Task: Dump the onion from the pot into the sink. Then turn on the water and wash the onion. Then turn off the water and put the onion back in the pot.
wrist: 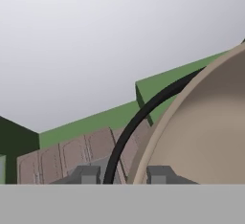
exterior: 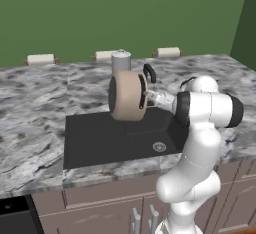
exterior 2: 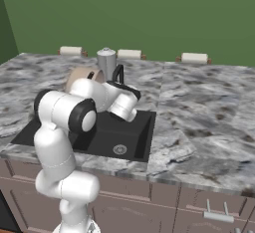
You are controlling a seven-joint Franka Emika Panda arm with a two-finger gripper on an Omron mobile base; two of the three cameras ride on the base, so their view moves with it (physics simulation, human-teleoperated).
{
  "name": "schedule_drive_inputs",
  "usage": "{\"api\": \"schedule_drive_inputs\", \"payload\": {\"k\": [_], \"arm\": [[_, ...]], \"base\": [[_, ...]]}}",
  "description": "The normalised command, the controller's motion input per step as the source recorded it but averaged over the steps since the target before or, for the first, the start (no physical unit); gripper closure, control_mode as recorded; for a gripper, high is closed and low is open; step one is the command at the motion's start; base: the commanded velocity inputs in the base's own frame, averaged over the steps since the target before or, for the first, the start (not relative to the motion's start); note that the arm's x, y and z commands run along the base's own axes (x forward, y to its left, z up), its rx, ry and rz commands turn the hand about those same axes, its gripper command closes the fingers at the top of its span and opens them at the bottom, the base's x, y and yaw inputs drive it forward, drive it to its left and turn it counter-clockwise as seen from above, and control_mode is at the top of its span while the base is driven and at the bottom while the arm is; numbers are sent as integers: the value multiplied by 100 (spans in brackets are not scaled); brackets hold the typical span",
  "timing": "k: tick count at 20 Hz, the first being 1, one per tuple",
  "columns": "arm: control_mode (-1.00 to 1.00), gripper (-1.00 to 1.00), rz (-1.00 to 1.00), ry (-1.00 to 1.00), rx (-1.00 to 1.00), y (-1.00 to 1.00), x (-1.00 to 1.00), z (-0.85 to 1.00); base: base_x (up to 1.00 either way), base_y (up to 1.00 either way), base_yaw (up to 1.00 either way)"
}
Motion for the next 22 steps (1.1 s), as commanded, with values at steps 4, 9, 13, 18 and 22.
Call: {"api": "schedule_drive_inputs", "payload": {"k": [4,9,13,18,22], "arm": [[-100,100,0,1,8,-13,0,-4],[-100,100,0,5,14,-13,0,-2],[-100,100,0,4,12,-11,0,-1],[-100,100,0,1,7,-7,0,-2],[-100,100,2,-4,1,13,-13,3]], "base": [[0,0,0],[0,0,0],[0,0,0],[0,0,0],[0,0,0]]}}
